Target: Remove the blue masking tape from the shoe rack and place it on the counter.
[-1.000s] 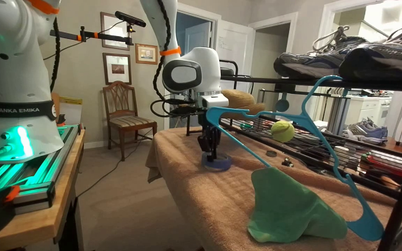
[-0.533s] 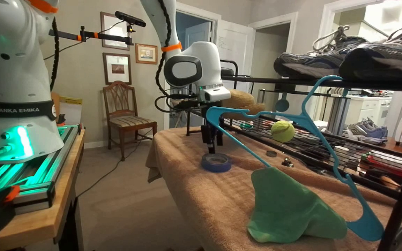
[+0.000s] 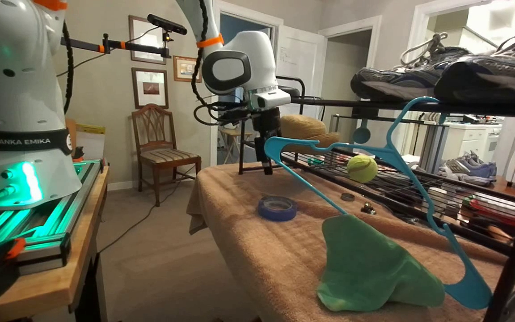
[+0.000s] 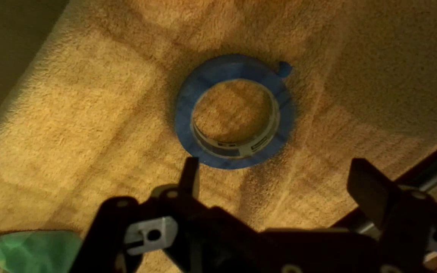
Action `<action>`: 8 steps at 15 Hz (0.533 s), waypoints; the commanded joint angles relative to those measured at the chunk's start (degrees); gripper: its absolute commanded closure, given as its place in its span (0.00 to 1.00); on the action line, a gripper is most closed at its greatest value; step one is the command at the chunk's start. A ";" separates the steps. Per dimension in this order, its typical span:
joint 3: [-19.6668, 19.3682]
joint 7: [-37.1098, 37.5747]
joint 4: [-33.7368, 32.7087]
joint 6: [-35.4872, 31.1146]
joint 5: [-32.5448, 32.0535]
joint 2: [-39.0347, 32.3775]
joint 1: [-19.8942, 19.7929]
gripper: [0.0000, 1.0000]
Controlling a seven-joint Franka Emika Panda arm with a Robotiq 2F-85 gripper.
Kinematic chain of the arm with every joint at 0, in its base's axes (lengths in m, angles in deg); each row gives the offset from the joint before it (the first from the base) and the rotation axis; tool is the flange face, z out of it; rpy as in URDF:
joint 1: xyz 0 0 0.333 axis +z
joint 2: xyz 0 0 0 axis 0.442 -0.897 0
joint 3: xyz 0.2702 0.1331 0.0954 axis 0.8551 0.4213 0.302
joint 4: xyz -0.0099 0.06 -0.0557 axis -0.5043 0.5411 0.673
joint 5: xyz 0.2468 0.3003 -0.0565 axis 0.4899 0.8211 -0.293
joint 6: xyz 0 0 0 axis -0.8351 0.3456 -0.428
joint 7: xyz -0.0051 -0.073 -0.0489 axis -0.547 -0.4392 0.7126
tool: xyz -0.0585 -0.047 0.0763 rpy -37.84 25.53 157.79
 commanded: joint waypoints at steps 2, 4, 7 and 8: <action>0.50 -4.18 5.42 7.54 -0.63 9.73 -0.24 0.00; 2.05 -7.56 7.12 13.93 -0.97 14.54 -1.74 0.00; 3.66 -10.28 7.20 26.56 -3.99 21.82 -3.19 0.00; 4.51 -11.46 6.39 31.14 -4.97 24.17 -3.68 0.00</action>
